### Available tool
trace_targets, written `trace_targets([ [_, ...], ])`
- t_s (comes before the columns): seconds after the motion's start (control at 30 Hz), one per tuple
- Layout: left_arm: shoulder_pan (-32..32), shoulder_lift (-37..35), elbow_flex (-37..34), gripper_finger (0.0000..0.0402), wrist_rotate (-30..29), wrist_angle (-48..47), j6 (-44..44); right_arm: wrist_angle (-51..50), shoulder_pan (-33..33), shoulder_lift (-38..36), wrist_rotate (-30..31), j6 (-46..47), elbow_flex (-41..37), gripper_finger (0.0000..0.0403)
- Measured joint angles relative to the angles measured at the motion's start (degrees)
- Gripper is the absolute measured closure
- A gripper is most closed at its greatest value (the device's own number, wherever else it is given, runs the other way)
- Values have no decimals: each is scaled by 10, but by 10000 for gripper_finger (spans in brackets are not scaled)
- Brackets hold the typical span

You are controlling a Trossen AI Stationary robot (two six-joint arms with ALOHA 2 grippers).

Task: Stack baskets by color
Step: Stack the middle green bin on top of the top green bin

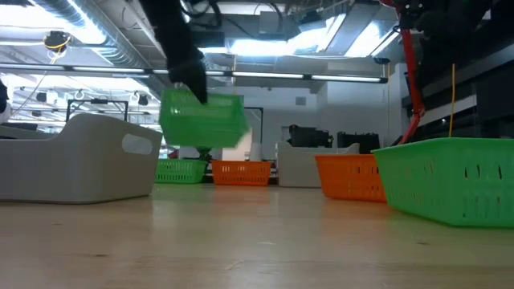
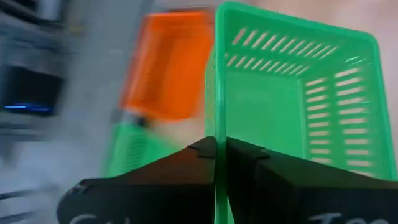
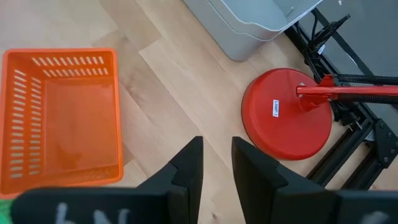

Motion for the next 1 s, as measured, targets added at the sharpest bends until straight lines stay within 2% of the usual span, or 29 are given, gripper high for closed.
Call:
trace_targets([
  [0.1,54,-37,0,401,-20,-31,49,1,0,0,0,0,0,318],
  [0.23,161,-44,0,401,-21,-66,126,6,0,0,0,1,0,318],
  [0.33,236,-37,0,401,-15,-39,216,8,0,0,0,2,0,318],
  [0.4,274,-37,0,401,16,-5,262,8,0,0,0,3,0,318],
  [0.47,302,-37,0,401,77,25,299,8,0,0,0,3,0,318],
  [0.57,340,-37,0,401,141,31,330,8,0,0,0,3,0,318],
  [0.8,397,-27,0,401,236,37,350,16,0,0,0,3,0,318],
  [1.0,433,-2,0,401,278,40,348,20,0,0,0,3,0,318],
])
